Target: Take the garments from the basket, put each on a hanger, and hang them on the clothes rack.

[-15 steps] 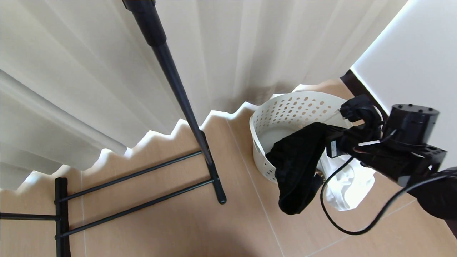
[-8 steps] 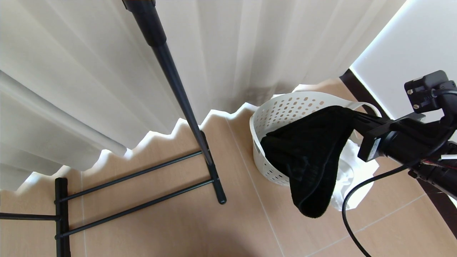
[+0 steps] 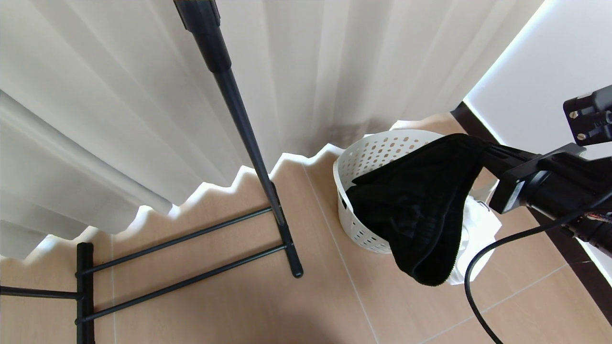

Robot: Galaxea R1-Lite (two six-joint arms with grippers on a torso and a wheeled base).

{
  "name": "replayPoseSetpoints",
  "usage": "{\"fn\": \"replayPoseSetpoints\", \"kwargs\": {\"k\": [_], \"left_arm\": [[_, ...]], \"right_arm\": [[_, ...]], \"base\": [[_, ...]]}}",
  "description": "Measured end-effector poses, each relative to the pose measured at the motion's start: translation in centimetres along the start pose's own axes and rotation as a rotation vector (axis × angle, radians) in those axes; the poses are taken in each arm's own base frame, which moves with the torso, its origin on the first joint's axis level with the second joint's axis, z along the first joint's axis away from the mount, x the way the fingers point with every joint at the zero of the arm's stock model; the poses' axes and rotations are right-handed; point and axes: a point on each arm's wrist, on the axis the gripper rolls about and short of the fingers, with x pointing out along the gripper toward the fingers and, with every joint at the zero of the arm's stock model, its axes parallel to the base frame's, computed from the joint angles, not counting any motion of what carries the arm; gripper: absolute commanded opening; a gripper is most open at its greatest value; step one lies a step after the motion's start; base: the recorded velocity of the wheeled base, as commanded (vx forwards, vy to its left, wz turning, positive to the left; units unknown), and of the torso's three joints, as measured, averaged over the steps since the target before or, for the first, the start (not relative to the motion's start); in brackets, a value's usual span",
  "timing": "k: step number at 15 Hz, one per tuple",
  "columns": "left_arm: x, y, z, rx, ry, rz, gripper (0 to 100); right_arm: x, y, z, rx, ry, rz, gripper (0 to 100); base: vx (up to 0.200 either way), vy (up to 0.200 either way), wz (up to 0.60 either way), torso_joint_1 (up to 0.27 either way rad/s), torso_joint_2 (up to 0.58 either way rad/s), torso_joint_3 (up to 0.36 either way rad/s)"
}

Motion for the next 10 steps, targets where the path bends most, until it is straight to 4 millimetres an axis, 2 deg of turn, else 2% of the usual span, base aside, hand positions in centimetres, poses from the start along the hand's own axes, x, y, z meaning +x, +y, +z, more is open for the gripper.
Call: {"fn": "replayPoseSetpoints", "kwargs": {"k": [5,10], "left_arm": [[0.00,0.00,0.00,0.000,0.000,0.000,100],[0.00,0.00,0.00,-0.001,0.000,0.000,100]], "right_arm": [[-0.05,-0.06,0.02,-0.021,-0.007,-0.005,0],[-0.12,-0.06,-0.01,-0.022,-0.007,-0.004,0]], "base": [[0.000,0.000,0.00,0.002,0.00,0.099],[0.000,0.000,0.00,0.011,-0.32,-0.135]]}}
